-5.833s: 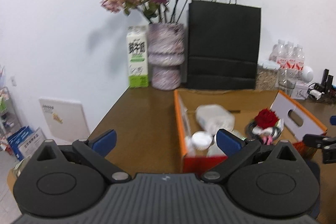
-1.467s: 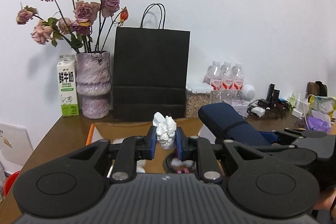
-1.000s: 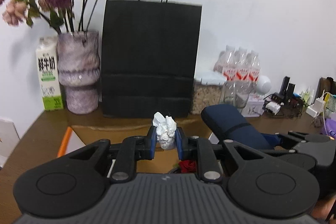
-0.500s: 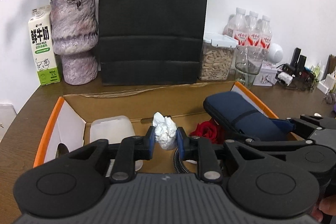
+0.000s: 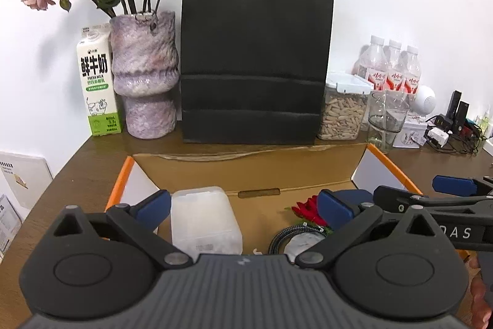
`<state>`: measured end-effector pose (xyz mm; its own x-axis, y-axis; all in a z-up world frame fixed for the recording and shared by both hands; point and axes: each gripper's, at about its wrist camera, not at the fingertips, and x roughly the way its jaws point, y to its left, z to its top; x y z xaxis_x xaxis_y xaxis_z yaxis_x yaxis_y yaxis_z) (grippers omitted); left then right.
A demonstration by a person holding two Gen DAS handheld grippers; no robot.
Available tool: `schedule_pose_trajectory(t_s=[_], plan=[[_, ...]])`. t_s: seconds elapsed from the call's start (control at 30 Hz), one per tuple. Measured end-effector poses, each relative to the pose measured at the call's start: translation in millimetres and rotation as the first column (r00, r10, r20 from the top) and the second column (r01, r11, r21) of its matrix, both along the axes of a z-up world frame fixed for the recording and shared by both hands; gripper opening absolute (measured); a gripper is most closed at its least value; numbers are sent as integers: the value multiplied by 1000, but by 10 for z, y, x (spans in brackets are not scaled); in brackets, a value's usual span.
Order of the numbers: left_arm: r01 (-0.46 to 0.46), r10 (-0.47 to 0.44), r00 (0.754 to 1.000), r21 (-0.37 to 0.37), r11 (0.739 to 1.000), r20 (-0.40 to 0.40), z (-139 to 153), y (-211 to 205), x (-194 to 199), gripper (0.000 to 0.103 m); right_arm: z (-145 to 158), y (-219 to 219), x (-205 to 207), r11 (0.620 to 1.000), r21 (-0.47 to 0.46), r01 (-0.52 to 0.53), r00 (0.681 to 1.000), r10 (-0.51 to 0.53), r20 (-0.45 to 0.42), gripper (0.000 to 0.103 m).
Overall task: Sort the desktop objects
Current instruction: 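Carry tissue and navy pouch into the box and open both tools, then move both tools back toward the purple cloth bag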
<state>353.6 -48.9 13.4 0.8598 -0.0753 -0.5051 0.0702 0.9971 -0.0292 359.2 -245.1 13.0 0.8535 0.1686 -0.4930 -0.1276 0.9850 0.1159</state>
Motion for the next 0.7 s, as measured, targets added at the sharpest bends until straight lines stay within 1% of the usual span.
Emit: schedule_pose_trajectory(t_s=[0.37, 0.7], plan=[[-6, 6, 999, 10, 1000, 38, 97, 39, -156, 103, 106, 58, -170, 999, -33, -30, 998, 31, 53, 100], [-14, 12, 999, 21, 1000, 52, 141, 133, -380, 103, 147, 151, -390, 995, -73, -63, 994, 69, 84, 103]])
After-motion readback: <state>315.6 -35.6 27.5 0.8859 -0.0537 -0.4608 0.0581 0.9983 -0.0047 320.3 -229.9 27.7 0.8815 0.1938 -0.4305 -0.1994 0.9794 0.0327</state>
